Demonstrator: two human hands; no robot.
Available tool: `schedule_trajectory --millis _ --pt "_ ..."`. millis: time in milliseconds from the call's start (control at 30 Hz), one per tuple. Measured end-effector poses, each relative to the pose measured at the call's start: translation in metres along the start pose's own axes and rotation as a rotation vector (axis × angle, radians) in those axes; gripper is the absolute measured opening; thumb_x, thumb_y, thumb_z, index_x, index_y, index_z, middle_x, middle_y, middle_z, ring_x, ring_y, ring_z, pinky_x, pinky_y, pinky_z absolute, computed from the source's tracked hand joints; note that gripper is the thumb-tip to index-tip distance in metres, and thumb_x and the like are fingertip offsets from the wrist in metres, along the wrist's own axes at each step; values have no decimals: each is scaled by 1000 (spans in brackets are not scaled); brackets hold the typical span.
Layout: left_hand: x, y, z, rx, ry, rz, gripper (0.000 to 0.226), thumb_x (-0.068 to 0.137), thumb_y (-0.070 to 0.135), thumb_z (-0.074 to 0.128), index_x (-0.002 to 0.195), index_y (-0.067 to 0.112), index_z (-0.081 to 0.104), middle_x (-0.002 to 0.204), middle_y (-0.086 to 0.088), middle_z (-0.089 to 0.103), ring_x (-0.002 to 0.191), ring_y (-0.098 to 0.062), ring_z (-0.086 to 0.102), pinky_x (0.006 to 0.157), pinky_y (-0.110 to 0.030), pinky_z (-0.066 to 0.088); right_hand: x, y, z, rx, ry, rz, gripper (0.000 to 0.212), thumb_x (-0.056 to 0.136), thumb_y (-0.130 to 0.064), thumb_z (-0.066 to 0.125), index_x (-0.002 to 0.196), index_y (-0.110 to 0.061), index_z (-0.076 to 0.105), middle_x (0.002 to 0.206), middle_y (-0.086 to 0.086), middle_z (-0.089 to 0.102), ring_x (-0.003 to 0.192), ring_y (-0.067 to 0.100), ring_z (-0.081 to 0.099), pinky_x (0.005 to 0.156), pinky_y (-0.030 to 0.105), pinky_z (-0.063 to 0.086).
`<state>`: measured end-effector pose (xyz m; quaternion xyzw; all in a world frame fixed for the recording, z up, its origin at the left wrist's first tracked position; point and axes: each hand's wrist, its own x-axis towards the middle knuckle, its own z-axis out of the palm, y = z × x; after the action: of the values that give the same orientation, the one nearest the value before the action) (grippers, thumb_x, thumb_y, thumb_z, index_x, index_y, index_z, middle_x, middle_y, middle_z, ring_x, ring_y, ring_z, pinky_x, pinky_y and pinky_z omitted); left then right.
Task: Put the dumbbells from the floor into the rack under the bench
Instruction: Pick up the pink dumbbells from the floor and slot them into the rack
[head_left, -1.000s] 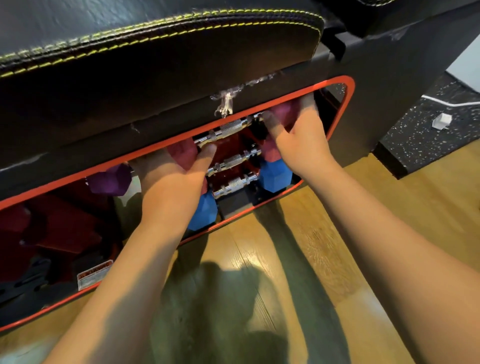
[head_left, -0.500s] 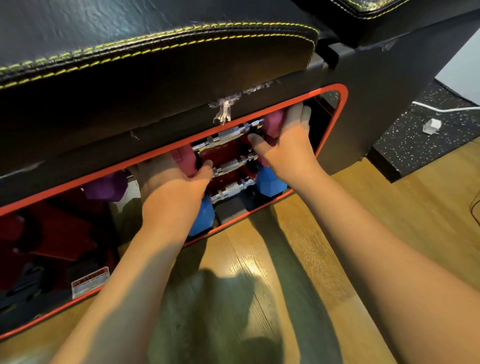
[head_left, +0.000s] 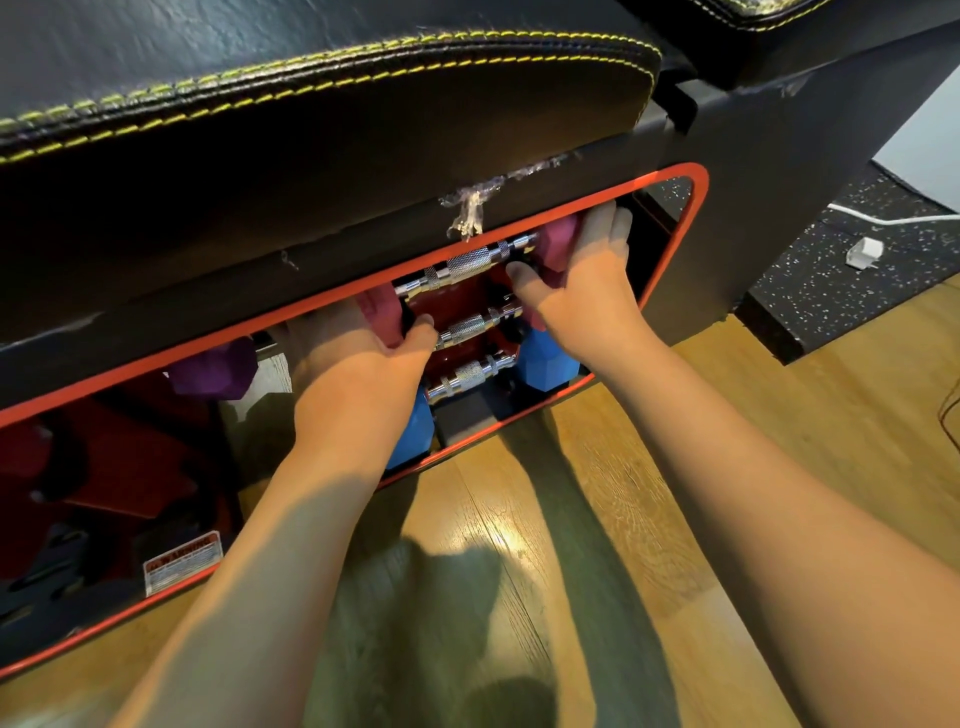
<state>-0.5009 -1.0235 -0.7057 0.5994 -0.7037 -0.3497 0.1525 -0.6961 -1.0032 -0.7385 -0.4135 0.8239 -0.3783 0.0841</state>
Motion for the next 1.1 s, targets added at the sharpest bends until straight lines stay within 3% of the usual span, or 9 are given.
schedule_trajectory --millis 133,267,400,600,767,967,1100 --pt "0 2 -1 0 -4 31 46 97 47 49 60 22 39 59 2 41 53 -12 35 70 -34 37 -3 1 3 -10 28 -27 79 88 -39 69 146 -5 26 149 19 24 135 34 30 110 34 30" --pt "5 -1 4 40 16 28 47 95 53 49 64 17 50 59 2 42 52 -12 37 64 -33 35 -5 2 2 -51 23 -54 77 91 -42 64 145 -4 26 148 18 23 133 31 30 109 30 27" --pt "4 -1 3 3 9 49 47 96 49 50 59 21 39 59 2 40 52 -12 34 68 -34 35 -5 1 1 -36 12 -45 80 92 -43 64 148 -5 22 151 17 20 136 32 28 113 34 28" --pt "8 -5 3 53 -67 29 49 97 53 44 61 21 39 61 2 40 57 -16 38 70 -34 35 -4 3 3 -41 18 -64 78 91 -43 63 147 -5 24 147 19 23 132 33 32 111 38 33" --pt "18 4 5 205 7 -95 55 92 63 45 64 17 47 65 -3 47 60 -16 44 52 -26 30 -7 -1 -1 -74 12 -67 79 93 -39 62 150 -4 20 147 20 22 129 35 36 103 33 35" --pt "17 9 2 295 -21 -115 59 93 64 42 61 14 50 62 -4 48 56 -16 43 54 -28 33 -9 -10 -9 -145 -41 -42 79 93 -41 62 148 0 22 146 23 24 124 38 38 101 38 40" --pt "8 15 -10 267 -62 -93 60 92 65 43 61 15 49 63 -3 48 59 -18 46 64 -30 36 -9 -17 -26 -265 -204 20 89 92 -52 58 149 2 18 154 28 13 128 44 34 102 41 39"
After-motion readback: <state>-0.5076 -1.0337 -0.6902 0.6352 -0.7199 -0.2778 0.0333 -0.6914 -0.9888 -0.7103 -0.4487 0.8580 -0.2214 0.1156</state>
